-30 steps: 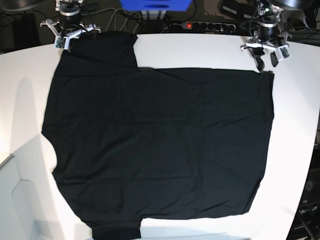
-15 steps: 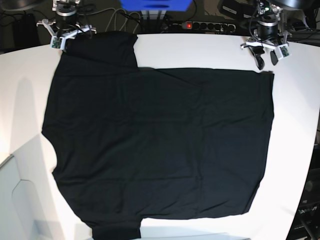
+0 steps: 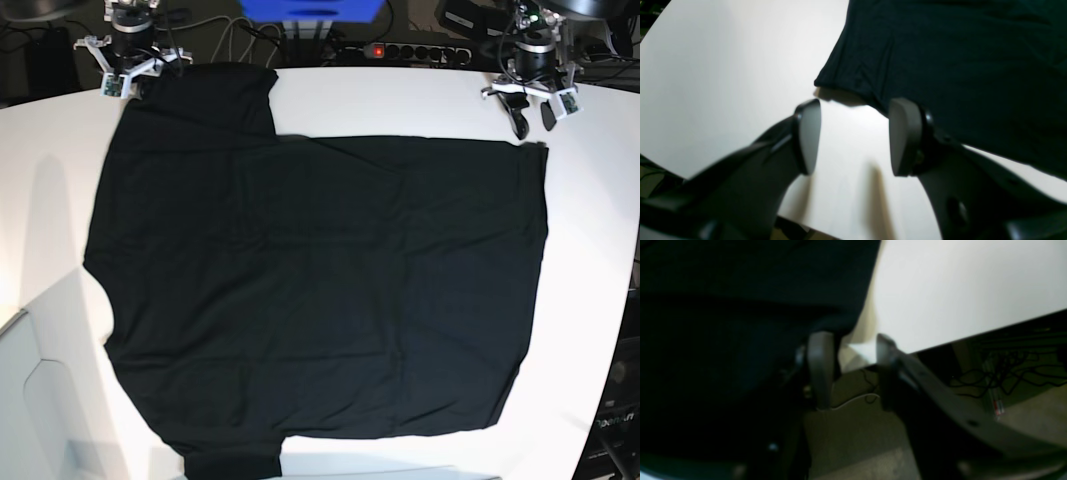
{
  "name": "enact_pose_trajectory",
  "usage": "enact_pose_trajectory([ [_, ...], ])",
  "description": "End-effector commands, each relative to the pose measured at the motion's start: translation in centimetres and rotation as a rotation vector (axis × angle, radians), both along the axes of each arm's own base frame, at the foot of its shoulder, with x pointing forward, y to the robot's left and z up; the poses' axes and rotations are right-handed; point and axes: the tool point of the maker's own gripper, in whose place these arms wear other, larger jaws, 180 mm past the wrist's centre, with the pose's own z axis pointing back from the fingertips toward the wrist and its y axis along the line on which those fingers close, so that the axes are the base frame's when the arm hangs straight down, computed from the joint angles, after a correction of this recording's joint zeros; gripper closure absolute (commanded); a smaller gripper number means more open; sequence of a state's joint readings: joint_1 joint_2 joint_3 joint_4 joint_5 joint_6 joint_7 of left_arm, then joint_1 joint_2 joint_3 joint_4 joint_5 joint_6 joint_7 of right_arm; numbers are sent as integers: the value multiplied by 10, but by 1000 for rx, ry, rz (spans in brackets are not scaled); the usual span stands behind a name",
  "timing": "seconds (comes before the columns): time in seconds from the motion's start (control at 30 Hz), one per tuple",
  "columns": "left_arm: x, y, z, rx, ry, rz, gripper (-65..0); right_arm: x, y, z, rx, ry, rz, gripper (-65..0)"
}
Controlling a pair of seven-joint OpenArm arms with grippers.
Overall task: Fold the T-shirt properly
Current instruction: 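Close both grippers on the shirt's shoulder corners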
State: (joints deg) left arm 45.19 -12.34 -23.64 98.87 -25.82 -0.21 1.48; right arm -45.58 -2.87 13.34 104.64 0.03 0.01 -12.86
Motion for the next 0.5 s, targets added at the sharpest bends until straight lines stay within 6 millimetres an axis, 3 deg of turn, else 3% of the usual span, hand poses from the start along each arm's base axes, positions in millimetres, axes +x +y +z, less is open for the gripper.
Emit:
enact_pose_trajectory([
  [0.0,2,2,9,15,-29,-5,-317,1,0,6,-8,-16,10,-266],
  [0.17,2,2,9,15,-29,-5,-317,6,2,7,1,-31,6,-323],
  [0.47,3,2,9,13,-30,-6,-317,6,8,-5,25,-11,-13,-331],
])
